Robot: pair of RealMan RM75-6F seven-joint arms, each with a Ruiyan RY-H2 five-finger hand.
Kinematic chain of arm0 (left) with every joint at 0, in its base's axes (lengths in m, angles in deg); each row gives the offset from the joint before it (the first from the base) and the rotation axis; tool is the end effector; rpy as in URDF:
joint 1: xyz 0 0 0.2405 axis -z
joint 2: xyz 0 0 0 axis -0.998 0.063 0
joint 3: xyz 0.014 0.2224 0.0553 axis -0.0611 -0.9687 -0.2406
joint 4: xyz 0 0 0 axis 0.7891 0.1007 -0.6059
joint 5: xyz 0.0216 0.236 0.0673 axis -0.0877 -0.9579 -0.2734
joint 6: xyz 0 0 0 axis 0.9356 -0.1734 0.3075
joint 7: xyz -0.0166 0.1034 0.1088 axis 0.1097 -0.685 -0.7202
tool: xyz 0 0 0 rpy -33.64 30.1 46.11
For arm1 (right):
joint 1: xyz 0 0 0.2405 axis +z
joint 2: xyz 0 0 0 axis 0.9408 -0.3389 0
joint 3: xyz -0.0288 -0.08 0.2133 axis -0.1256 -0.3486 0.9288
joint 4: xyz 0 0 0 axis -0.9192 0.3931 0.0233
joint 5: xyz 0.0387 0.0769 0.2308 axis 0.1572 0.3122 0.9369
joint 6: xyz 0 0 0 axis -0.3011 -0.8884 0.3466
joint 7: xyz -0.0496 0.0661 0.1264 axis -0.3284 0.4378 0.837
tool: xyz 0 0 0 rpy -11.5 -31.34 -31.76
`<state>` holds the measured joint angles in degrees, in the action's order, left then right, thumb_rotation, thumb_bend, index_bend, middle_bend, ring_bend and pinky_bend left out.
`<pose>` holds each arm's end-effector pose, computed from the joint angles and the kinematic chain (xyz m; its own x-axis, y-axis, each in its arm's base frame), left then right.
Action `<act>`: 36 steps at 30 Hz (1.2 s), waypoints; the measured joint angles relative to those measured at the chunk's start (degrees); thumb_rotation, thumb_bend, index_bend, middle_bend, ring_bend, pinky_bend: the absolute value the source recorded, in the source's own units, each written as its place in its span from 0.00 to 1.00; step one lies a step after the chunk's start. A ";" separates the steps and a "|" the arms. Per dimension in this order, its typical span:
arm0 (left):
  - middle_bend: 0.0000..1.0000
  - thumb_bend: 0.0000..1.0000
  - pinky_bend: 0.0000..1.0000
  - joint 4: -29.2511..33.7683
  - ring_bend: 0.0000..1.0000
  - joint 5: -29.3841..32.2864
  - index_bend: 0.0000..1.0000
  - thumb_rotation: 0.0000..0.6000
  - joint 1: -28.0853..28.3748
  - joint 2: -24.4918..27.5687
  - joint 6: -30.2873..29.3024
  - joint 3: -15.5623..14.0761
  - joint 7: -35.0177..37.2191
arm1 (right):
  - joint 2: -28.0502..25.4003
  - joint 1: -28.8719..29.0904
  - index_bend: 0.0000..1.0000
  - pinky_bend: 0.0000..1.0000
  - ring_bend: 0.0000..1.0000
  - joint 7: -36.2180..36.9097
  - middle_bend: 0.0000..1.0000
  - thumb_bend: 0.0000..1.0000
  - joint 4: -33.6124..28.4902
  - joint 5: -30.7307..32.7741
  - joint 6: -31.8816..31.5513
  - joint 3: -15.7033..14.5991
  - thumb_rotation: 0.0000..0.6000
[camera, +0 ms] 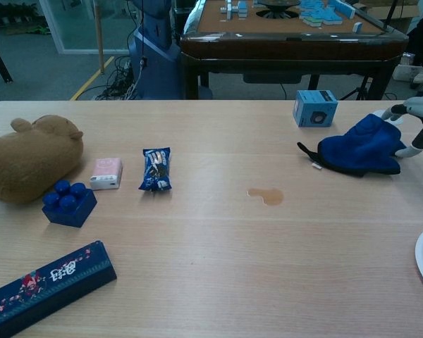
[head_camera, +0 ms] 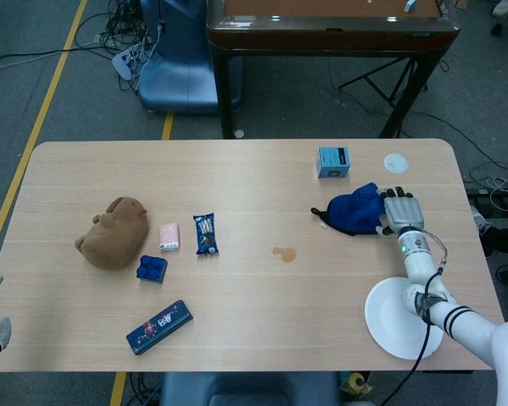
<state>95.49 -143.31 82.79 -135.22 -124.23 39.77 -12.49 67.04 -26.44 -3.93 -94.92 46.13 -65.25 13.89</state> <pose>-0.3094 0.1361 0.1425 0.3131 -0.0364 0.9490 0.9432 0.1285 -0.3063 -0.2994 -0.4266 0.0122 0.5455 -0.4191 0.7258 -0.7774 0.0707 0.6250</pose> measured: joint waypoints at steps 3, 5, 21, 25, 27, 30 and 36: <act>0.00 0.48 0.00 0.03 0.00 0.17 0.12 1.00 0.00 0.08 0.06 0.07 -0.08 | 1.81 0.92 0.07 0.14 0.04 -0.23 0.12 0.35 2.55 0.67 0.67 0.02 1.00; 0.00 0.48 0.00 0.06 0.00 0.32 0.12 1.00 -0.01 0.11 0.06 0.16 -0.04 | 3.02 1.54 0.07 0.14 0.04 -0.60 0.12 0.35 4.28 1.03 1.15 -0.04 1.00; 0.00 0.48 0.00 -0.53 0.00 0.61 0.12 1.00 -0.37 0.11 -0.01 0.15 0.57 | 9.87 2.77 0.38 0.45 0.19 -2.84 0.26 0.54 11.98 -0.41 2.10 -1.58 1.00; 0.00 0.48 0.00 -0.77 0.00 0.52 0.12 1.00 -0.31 -0.03 0.16 0.12 0.68 | 10.35 2.14 0.49 0.56 0.27 -2.01 0.31 0.64 12.37 -1.91 1.03 -1.43 1.00; 0.00 0.48 0.00 -0.93 0.00 0.49 0.12 1.00 -0.30 -0.13 0.17 0.14 0.75 | 10.50 1.85 0.56 0.62 0.31 -1.75 0.35 0.70 12.42 -2.67 0.60 -1.44 1.00; 0.00 0.48 0.00 -0.99 0.00 0.50 0.12 1.00 -0.26 -0.20 0.22 0.17 0.80 | 10.69 1.28 0.63 0.70 0.39 -1.29 0.40 0.77 12.22 -3.94 0.12 -1.53 1.00; 0.00 0.48 0.00 -1.07 0.00 0.49 0.12 1.00 -0.31 -0.18 0.23 0.16 0.84 | 10.76 0.27 0.75 0.85 0.56 1.29 0.53 0.94 10.79 -6.89 -1.23 -1.32 1.00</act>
<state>94.43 -142.82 82.48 -135.40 -124.00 39.93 -11.65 77.80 -26.17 -2.64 -84.13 39.24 -66.48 12.58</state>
